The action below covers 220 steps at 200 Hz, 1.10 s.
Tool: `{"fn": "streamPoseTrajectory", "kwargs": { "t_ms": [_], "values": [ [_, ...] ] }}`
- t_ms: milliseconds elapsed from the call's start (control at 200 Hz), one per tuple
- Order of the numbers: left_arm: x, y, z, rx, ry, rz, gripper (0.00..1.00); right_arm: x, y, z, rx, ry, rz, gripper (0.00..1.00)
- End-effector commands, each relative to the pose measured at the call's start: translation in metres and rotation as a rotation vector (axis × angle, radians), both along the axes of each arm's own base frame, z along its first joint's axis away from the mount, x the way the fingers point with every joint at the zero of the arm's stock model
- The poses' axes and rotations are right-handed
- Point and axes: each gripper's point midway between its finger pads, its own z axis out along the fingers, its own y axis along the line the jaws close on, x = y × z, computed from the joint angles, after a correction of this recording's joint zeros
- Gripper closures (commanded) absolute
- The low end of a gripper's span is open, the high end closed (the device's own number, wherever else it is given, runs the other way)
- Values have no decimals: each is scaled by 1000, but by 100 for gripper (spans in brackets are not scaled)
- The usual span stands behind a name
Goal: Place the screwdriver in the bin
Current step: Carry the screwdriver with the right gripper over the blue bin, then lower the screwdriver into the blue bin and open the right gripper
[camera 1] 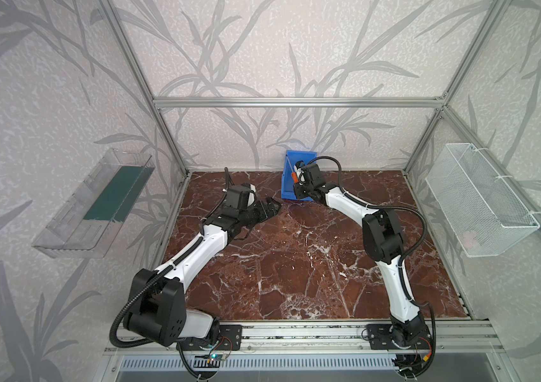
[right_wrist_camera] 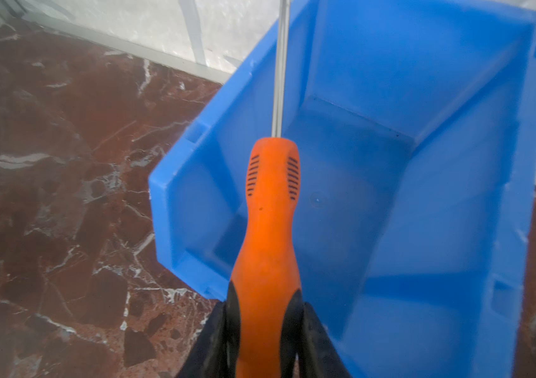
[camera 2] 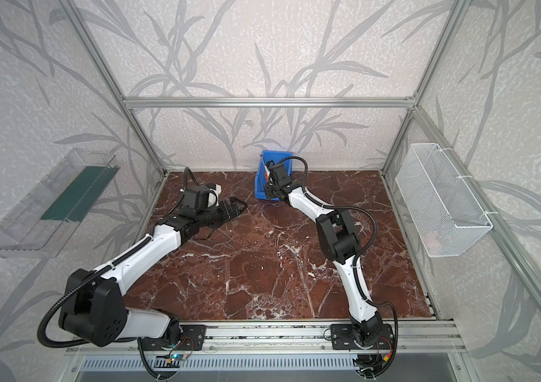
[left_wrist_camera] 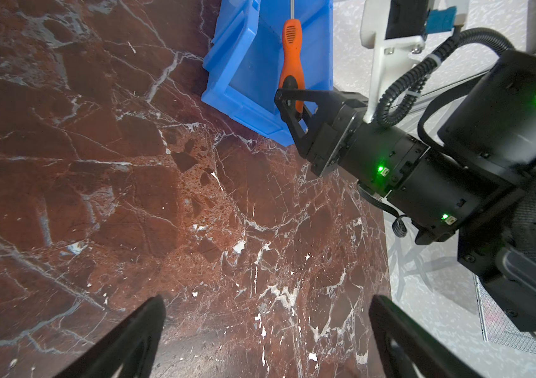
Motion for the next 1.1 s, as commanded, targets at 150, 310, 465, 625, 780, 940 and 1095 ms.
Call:
{"fn": "streamPoseTrajectory", "kwargs": {
  "t_ms": [150, 310, 465, 625, 780, 940, 1095],
  "values": [
    [5, -6, 1, -14, 5, -25, 1, 18, -22, -5, 6, 4, -96, 84],
    [6, -8, 1, -17, 7, -30, 1, 19, -18, -21, 4, 41, -88, 80],
    [6, -6, 3, -15, 2, -27, 1, 19, -9, -32, -1, 61, -58, 77],
    [5, -5, 3, -12, 5, -27, 1, 23, -7, -39, -32, 73, -56, 74],
    [4, -4, 5, -11, 2, -26, 1, 21, -7, -42, -61, 73, -57, 68],
    [4, -4, 4, -9, 6, -27, 1, 16, -7, -38, -63, 78, -55, 60],
    [2, -4, 5, -13, 7, -28, 1, 10, -10, -37, -66, 87, -58, 56]
  ]
}}
